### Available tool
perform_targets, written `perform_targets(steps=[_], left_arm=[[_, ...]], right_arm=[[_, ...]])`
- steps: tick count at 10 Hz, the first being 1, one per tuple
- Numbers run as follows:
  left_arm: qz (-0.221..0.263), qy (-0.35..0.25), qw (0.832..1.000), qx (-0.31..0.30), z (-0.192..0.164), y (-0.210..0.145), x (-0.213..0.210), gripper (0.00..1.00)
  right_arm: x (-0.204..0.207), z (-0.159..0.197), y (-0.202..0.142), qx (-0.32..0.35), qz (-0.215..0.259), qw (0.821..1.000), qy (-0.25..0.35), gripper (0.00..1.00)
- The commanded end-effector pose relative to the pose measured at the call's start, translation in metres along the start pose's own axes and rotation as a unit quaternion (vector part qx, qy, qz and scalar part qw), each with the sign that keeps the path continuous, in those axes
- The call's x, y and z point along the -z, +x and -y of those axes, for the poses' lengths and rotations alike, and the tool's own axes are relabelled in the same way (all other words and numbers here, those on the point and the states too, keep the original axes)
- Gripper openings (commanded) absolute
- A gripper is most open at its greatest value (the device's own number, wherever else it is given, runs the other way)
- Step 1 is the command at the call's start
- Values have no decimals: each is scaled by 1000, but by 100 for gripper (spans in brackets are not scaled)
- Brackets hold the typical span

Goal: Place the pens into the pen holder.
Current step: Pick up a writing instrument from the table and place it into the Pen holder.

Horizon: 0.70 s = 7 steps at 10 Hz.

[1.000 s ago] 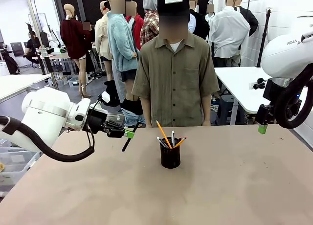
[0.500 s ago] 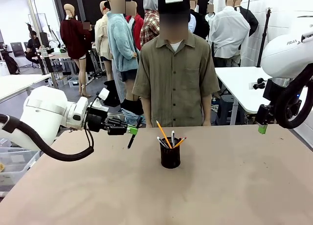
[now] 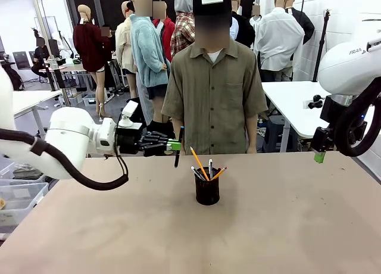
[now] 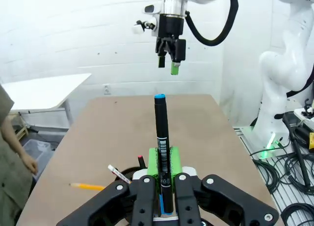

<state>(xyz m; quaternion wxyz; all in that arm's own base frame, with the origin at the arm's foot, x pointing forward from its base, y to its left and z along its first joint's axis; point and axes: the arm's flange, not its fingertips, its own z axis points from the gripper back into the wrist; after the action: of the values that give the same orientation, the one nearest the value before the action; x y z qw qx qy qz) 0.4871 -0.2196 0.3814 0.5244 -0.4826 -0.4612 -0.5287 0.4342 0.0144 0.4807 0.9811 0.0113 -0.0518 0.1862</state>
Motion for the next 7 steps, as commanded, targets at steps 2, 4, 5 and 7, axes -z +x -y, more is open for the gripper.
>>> perform_targets(steps=[2, 4, 5, 7], left_arm=[[19, -1, 1000, 16, -21, -4, 31, 0], [18, -5, 1000, 17, -32, -11, 48, 0], [24, -10, 999, 20, -38, -17, 55, 0], [47, -12, 999, 10, -49, -24, 66, 0]], right_arm=[[-2, -1, 1, 1, -6, 1000, -2, 100], [-2, -1, 1, 1, -6, 1000, -2, 100], [-2, -1, 1, 1, -6, 1000, -2, 100], [-2, -1, 1, 1, -6, 1000, -2, 100]])
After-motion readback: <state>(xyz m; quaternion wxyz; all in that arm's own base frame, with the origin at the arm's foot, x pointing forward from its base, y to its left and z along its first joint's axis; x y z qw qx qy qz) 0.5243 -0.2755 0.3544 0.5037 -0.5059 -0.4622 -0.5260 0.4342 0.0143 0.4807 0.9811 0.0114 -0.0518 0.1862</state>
